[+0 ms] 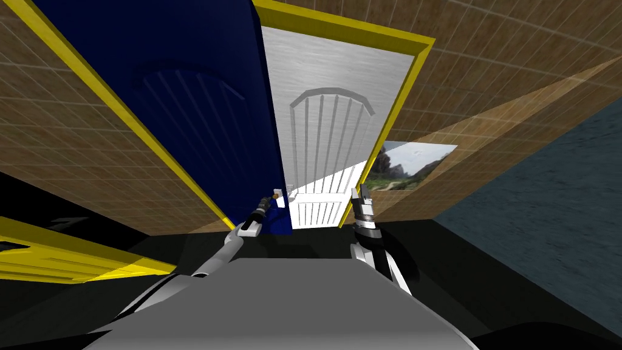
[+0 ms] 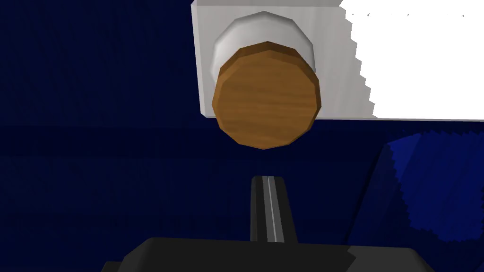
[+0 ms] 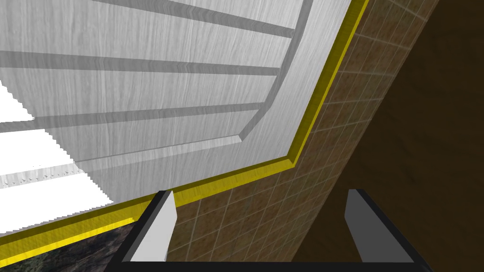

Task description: Pull the door open

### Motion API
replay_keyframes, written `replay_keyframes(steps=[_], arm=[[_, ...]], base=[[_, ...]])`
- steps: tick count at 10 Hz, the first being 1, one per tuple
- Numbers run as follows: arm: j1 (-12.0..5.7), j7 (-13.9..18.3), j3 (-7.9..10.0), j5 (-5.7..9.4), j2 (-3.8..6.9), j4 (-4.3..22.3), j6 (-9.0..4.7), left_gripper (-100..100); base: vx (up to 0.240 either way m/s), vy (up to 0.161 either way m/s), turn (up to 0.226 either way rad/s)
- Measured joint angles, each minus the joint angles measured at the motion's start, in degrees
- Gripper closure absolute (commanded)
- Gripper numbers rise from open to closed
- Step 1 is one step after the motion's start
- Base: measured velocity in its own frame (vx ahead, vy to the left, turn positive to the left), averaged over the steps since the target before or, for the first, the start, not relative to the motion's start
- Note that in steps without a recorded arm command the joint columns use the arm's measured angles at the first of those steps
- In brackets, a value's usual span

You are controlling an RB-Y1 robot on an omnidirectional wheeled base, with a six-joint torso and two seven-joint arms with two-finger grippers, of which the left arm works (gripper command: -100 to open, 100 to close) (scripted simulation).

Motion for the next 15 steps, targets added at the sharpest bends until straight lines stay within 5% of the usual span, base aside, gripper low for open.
replay_keyframes(steps=[7,11,15], arm=[[0.71,1.21,-2.71,-0.07,0.25,-2.52,0.06,-100],[1.80,0.89,-0.85,0.16,1.13,-0.71,-0.20,-100],[0.68,0.27,-0.50,-0.04,0.18,0.25,-0.54,-100]], base=[[-0.169,-0.022,-0.025],[0.135,0.100,0.069],[0.196,-0.046,-0.080]])
